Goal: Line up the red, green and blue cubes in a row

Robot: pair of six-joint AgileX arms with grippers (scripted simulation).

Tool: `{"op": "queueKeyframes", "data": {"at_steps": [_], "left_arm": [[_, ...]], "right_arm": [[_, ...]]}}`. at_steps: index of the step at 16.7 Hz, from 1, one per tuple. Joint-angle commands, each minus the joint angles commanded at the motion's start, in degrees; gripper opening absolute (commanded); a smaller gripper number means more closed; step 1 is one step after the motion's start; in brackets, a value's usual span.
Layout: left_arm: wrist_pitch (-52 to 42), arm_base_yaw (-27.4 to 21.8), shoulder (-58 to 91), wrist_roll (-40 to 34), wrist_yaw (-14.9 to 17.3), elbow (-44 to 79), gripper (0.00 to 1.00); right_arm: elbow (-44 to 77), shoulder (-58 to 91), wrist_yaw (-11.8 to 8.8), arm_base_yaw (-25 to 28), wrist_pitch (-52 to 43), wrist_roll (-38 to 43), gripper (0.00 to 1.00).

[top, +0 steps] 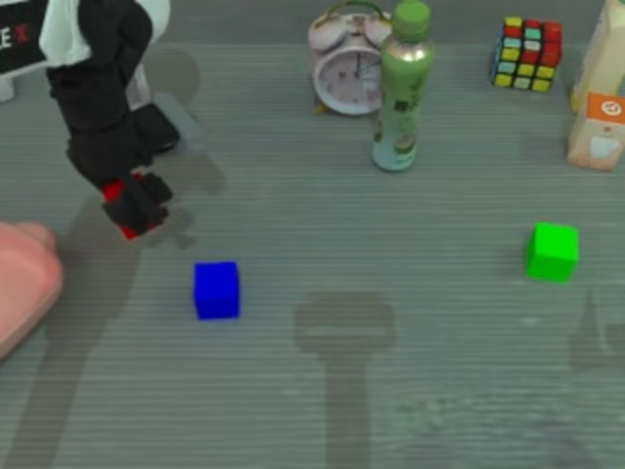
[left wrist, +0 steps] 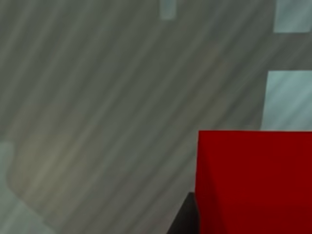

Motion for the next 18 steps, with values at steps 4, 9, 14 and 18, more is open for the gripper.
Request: {"op": "queueKeyframes", "data": {"at_steps": [4,9,14,18], "left_arm": [[-4.03,0.32,-1.9,-0.05,-0.03,2.81,0.0],[-3.69,-0.85,-2.43,0.26,-0.05,1.84,0.0],[-1.81,-10.71,-10.86,2.22,-0.01,-8.47,0.0],[0.1,-21.6,-19.87,4.42,0.05,-20.04,0.0]], "right_arm": [[0.0,0.0,0.0,0.0,0.0,0.0,1.0],[0.0,0.0,0.0,0.0,0.0,0.0,1.0],[0.0,0.0,0.0,0.0,0.0,0.0,1.0],[0.0,0.0,0.0,0.0,0.0,0.0,1.0]]}}
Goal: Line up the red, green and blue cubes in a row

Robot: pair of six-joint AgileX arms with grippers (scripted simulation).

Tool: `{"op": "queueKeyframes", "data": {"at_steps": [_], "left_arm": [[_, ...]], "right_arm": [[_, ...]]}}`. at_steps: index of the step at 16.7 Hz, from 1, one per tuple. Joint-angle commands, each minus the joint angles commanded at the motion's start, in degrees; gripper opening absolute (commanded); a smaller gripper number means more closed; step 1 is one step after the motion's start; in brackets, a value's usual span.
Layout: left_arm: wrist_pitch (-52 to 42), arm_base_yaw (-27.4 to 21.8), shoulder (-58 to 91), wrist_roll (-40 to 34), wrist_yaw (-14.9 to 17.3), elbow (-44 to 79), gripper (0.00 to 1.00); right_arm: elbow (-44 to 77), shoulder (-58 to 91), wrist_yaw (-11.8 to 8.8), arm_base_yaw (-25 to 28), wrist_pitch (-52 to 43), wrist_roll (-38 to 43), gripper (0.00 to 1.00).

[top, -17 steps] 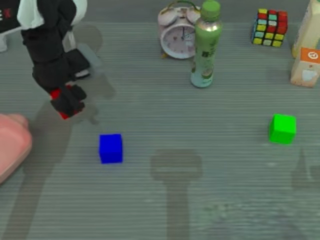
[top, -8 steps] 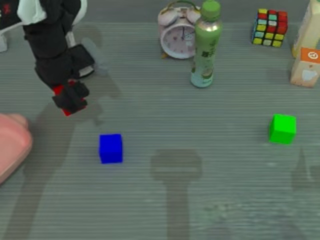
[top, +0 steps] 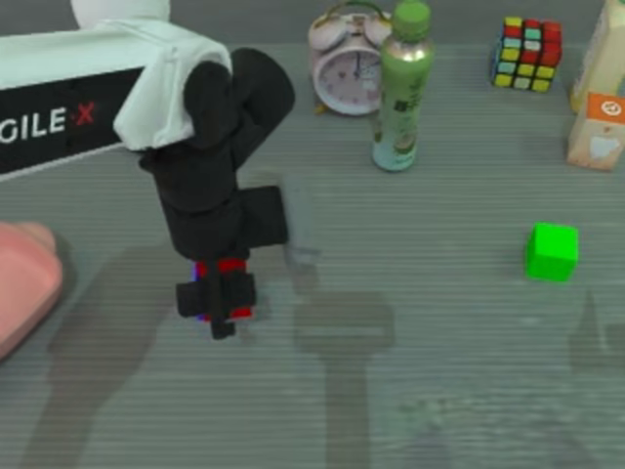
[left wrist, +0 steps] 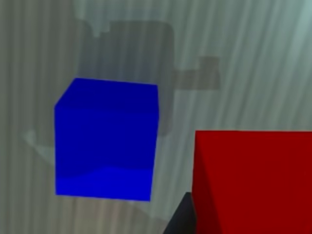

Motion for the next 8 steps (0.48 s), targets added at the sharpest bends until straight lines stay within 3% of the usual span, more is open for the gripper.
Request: {"op": "queueKeyframes", "data": {"at_steps": [3,8], "left_arm": [[1.1,-5.4,-4.67,1.15,-0.03,-5.4,0.0],[1.17,-5.93,-5.18,1.33,-0.04,-6.03,0.0]], "right_arm": [[0.0,0.0,0.0,0.0,0.0,0.0,1.0],[0.0,0.0,0.0,0.0,0.0,0.0,1.0]]}}
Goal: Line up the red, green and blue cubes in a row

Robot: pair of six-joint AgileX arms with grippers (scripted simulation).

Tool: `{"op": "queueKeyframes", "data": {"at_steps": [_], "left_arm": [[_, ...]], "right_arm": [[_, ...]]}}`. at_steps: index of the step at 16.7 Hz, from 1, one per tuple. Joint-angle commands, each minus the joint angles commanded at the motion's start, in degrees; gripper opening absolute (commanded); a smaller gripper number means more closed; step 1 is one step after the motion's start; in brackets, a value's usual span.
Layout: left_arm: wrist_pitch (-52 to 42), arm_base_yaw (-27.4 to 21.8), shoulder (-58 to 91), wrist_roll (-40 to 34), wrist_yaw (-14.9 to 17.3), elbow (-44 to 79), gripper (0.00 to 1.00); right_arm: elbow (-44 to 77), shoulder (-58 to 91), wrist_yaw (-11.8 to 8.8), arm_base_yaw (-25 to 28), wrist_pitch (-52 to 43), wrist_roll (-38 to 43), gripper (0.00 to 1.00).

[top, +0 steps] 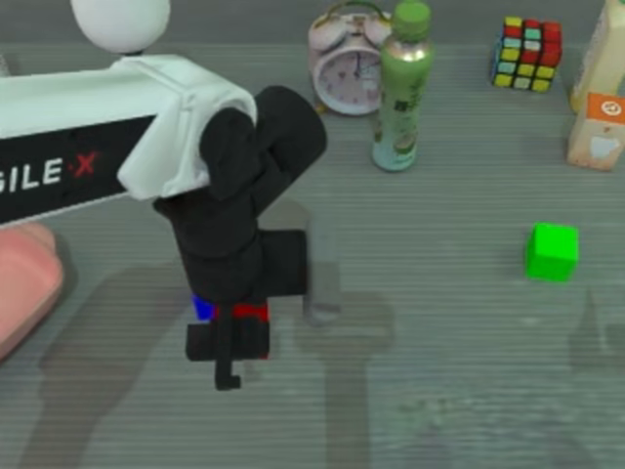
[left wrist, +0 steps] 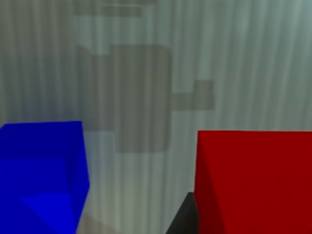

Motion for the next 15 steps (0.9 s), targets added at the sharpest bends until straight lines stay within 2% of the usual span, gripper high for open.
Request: {"op": "queueKeyframes", "data": {"at_steps": [3,9,14,15], "left_arm": [[2.31,-0.11,0.85,-0.04,0.01,-1.39,0.0],[14.16,-0.5,5.67,-0.3,0.04,-8.07,0.0],[15.39,-0.61,6.29,-0.27,0.02,-8.86,0.0],[15.39,-0.61,6.29,-0.27,0.02,-8.86,0.08]], "right_arm": [[0.0,0.0,0.0,0.0,0.0,0.0,1.0],[0.0,0.0,0.0,0.0,0.0,0.0,1.0],[0.0,0.0,0.0,0.0,0.0,0.0,1.0],[0.0,0.0,0.0,0.0,0.0,0.0,1.0]]}}
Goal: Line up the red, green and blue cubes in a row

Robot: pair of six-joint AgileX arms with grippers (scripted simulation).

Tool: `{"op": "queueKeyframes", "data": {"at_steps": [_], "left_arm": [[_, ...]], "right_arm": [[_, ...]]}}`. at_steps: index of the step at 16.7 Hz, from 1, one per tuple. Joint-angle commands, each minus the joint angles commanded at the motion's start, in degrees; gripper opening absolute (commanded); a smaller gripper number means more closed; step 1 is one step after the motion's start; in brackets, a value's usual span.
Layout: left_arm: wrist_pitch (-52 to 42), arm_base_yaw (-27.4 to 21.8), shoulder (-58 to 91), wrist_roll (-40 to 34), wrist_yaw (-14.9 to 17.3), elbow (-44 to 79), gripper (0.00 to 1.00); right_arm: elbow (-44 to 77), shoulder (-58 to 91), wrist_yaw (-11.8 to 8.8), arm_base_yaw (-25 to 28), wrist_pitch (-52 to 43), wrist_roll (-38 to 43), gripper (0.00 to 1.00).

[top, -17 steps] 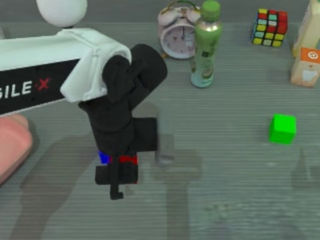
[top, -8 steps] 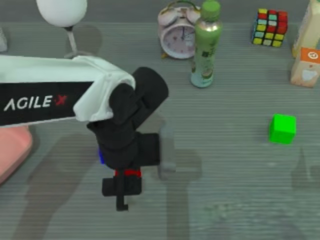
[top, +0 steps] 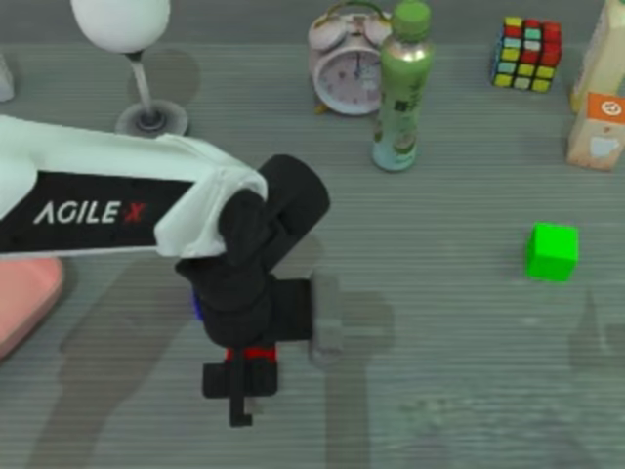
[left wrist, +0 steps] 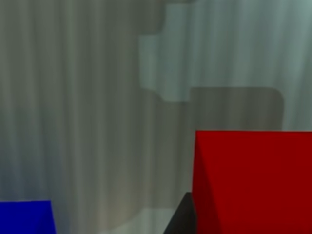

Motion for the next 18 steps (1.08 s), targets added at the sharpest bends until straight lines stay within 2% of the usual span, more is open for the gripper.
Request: {"op": "queueKeyframes", "data": {"at_steps": [12,18], "left_arm": [[0.0,0.0,0.0,0.0,0.0,0.0,0.98],[0.0,0.0,0.0,0.0,0.0,0.0,1.0]], "right_arm": [[0.0,0.0,0.0,0.0,0.0,0.0,1.0],[0.0,0.0,0.0,0.0,0.0,0.0,1.0]]}}
